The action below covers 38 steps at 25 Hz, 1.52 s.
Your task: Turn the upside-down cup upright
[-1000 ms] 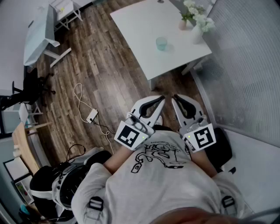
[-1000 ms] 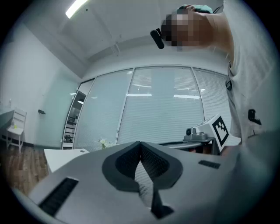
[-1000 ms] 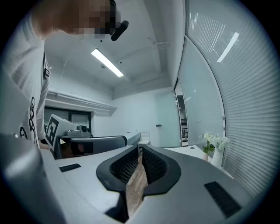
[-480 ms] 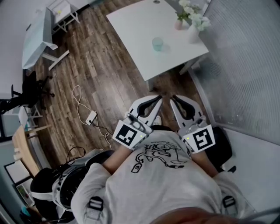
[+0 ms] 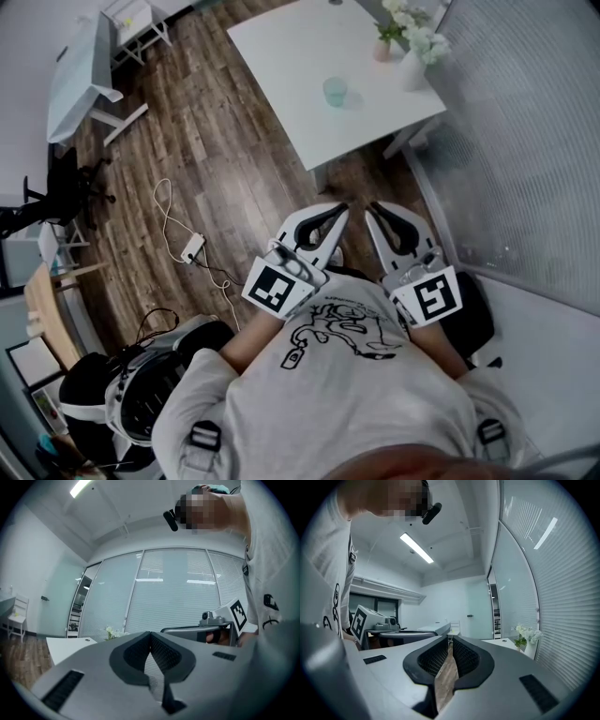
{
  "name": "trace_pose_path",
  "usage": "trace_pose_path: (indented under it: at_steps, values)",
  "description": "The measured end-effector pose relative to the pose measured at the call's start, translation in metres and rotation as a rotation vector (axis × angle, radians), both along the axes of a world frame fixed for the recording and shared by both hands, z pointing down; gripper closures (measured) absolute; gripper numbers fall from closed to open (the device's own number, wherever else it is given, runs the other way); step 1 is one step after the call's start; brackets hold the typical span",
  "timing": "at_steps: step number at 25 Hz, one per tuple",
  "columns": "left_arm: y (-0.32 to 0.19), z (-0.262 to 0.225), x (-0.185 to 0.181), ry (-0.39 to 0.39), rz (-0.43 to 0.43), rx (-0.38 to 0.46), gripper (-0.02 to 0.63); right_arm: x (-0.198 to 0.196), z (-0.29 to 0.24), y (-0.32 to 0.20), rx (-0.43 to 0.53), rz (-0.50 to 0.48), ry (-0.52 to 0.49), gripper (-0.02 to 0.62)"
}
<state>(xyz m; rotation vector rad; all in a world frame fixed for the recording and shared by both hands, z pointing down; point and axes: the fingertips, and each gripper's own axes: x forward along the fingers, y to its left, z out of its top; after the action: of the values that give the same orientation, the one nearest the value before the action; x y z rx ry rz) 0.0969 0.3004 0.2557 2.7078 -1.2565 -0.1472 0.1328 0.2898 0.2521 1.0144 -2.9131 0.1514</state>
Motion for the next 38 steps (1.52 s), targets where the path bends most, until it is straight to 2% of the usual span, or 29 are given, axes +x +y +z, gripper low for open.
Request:
trace_pose_path:
  at_steps: [7, 15, 38]
  values:
    - [-0.01, 0.003, -0.006, 0.023, -0.009, -0.026, 0.601, -0.003, -0.001, -0.007, 0.003, -0.006, 0.001, 0.541]
    - [-0.031, -0.006, -0.011, 0.014, 0.003, -0.004, 0.601, -0.01, -0.006, -0.028, 0.011, 0.002, 0.001, 0.541]
    - [-0.143, -0.007, -0.048, 0.01, 0.041, -0.009, 0.601, -0.046, -0.008, -0.138, -0.008, 0.036, 0.028, 0.541]
